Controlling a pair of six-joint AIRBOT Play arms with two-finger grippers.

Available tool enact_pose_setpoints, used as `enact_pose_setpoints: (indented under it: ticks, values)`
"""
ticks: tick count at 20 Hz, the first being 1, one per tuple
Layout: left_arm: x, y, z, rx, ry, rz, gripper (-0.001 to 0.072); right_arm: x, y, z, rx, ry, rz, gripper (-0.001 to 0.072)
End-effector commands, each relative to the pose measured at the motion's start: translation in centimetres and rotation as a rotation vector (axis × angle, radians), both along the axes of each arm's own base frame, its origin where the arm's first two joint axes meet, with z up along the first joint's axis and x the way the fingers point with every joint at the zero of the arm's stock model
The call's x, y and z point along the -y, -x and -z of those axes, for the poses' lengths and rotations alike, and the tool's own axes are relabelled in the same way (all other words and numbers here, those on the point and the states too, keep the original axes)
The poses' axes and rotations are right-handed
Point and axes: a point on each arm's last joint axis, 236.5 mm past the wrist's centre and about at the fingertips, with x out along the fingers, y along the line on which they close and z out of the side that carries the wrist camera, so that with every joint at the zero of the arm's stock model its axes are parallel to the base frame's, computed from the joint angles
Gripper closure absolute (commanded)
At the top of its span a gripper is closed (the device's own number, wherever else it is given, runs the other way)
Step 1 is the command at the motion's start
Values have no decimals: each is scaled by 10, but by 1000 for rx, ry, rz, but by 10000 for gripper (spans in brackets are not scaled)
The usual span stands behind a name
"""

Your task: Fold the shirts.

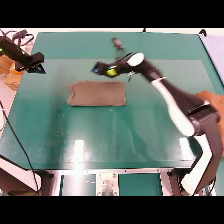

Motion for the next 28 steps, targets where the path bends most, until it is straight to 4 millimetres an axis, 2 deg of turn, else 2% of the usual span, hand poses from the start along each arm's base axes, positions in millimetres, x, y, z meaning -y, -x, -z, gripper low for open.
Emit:
enact_pose_setpoints:
  ticks: [1,2,3,4,6,9,11,12,13,14,15,16,17,18,20,21,22,23,25,28]
  values:
    - [-4,0,-1,2,-1,-8,683,138,17,32,-261,146,66,78]
    - [-4,0,-1,0,-1,-8,683,158,27,48,-341,131,85,78]
    - [-4,0,-1,1,0,-9,683,164,37,64,-406,88,103,77]
    - [-4,0,-1,-4,3,-23,683,158,44,75,-438,37,102,78]
    - [-4,0,0,-5,2,-26,683,130,54,93,-465,-51,79,78]
    - [-5,1,0,-7,-2,-27,683,83,65,123,-503,-61,32,78]
    - [-5,2,0,-13,-2,-24,683,56,68,128,-520,-100,15,78]
    - [-5,2,0,-13,-2,-24,683,47,65,124,-510,-124,12,104]
    - [-5,3,0,-17,-2,-23,683,40,60,114,-485,-151,5,427]
    - [-5,5,1,-26,-2,-20,683,35,55,100,-457,-178,-14,663]
    - [-4,7,1,-34,-1,-17,683,35,48,81,-425,-191,-34,697]
    - [-4,9,1,-40,0,-14,683,38,42,57,-381,-204,-54,697]
    - [-4,10,2,-46,0,-12,683,45,31,25,-319,-220,-51,698]
    - [-4,12,2,-52,0,-8,683,57,19,-10,-254,-239,-29,698]
    - [-3,13,2,-58,1,-6,683,98,3,-87,-116,-271,32,698]
    - [-3,14,2,-59,1,-6,683,128,-1,-121,-57,-273,72,698]
    - [-3,14,2,-62,1,-4,683,159,-1,-146,-18,-264,117,698]
    - [-3,15,2,-64,2,-4,683,194,1,-168,14,-258,171,698]
    - [-3,15,2,-67,2,-3,683,266,7,-199,63,-240,298,698]
    - [-3,17,3,-74,2,-1,683,377,27,-221,97,-214,509,698]
